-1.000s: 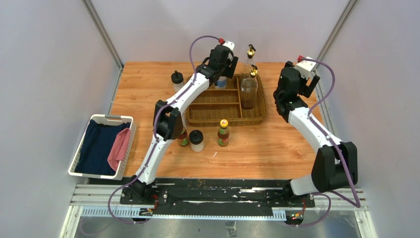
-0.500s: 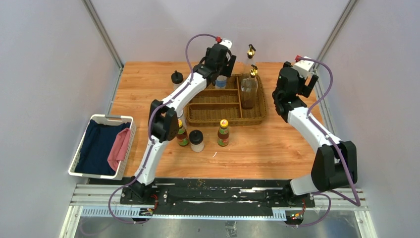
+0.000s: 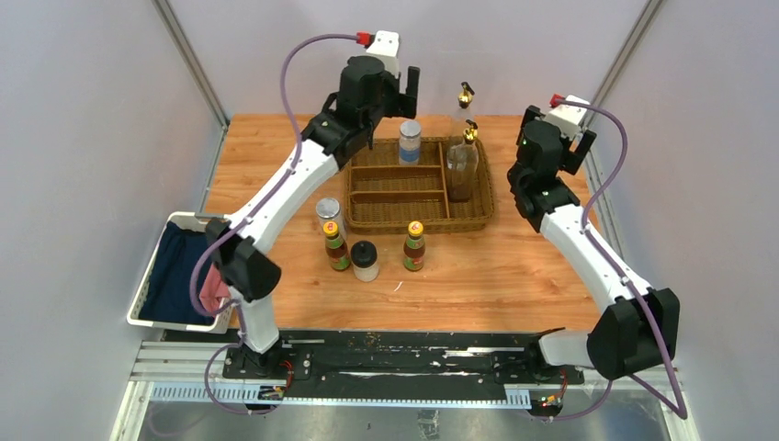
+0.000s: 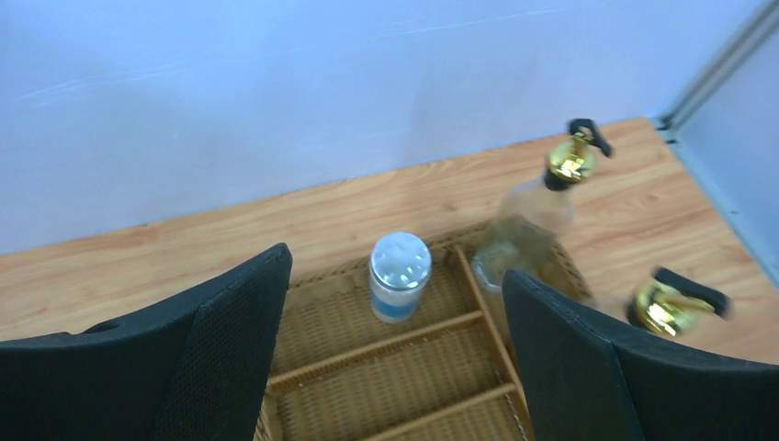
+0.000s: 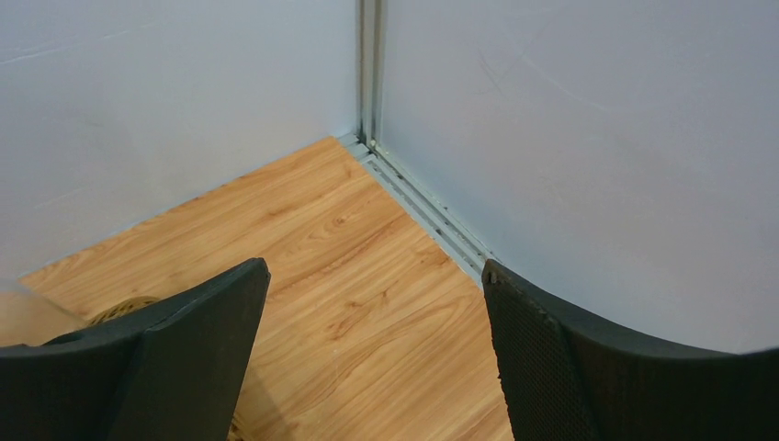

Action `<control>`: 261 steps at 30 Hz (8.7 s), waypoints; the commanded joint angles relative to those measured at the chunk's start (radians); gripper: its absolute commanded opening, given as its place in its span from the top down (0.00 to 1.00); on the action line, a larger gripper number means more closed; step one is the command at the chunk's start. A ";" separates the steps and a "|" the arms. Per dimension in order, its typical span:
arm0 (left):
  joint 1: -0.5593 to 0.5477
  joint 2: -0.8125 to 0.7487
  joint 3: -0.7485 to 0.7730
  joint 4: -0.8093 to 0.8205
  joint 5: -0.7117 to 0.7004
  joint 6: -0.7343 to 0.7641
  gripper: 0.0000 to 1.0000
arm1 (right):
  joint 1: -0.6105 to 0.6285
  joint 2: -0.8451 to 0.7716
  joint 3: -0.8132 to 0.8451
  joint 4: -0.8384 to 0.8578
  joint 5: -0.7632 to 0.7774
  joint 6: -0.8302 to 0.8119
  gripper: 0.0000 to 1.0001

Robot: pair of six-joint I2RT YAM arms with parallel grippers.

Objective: Organize the condiment bottles
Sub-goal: Pick up the bottle from the center of the board.

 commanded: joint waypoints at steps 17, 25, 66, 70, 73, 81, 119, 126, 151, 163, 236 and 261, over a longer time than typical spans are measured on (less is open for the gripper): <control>-0.117 -0.557 -0.499 0.035 -0.121 -0.096 0.11 | 0.249 -0.183 0.117 -0.276 -0.029 -0.062 0.12; -0.161 -0.614 -0.533 -0.114 -0.283 -0.130 0.11 | 0.309 -0.211 0.144 -0.332 -0.018 -0.073 0.13; 0.021 -0.402 -0.459 -0.712 -0.059 -0.378 0.20 | 0.311 -0.039 0.150 -0.516 -0.162 0.015 0.10; 0.020 -0.431 -0.466 -0.695 -0.028 -0.384 0.21 | 0.310 -0.041 0.145 -0.514 -0.169 0.009 0.10; 0.005 -0.540 -0.540 -0.597 -0.018 -0.389 0.21 | 0.310 -0.055 0.139 -0.514 -0.170 0.008 0.10; -0.200 -0.710 -0.730 -0.392 -0.215 -0.318 0.21 | 0.312 -0.067 0.128 -0.528 -0.173 0.017 0.10; -0.556 -0.714 -0.729 -0.570 -0.855 -0.593 0.22 | 0.275 -0.085 0.174 -0.534 -0.131 0.018 0.10; -0.556 -0.830 -0.920 -0.558 -0.827 -0.744 0.21 | 0.275 -0.091 0.162 -0.533 -0.138 0.017 0.10; -0.716 -1.106 -1.479 0.044 -0.996 -0.443 0.28 | 0.275 -0.080 0.112 -0.486 -0.181 0.018 0.10; -0.716 -1.069 -1.566 0.303 -1.020 -0.284 0.28 | 0.276 -0.082 0.101 -0.478 -0.181 0.013 0.10; -0.088 -0.747 -0.891 -0.586 -0.055 -0.537 0.41 | 0.281 -0.064 0.114 -0.452 -0.209 0.011 0.10; -0.088 -0.712 -0.933 -0.564 -0.083 -0.541 0.43 | 0.282 -0.065 0.098 -0.449 -0.213 0.018 0.10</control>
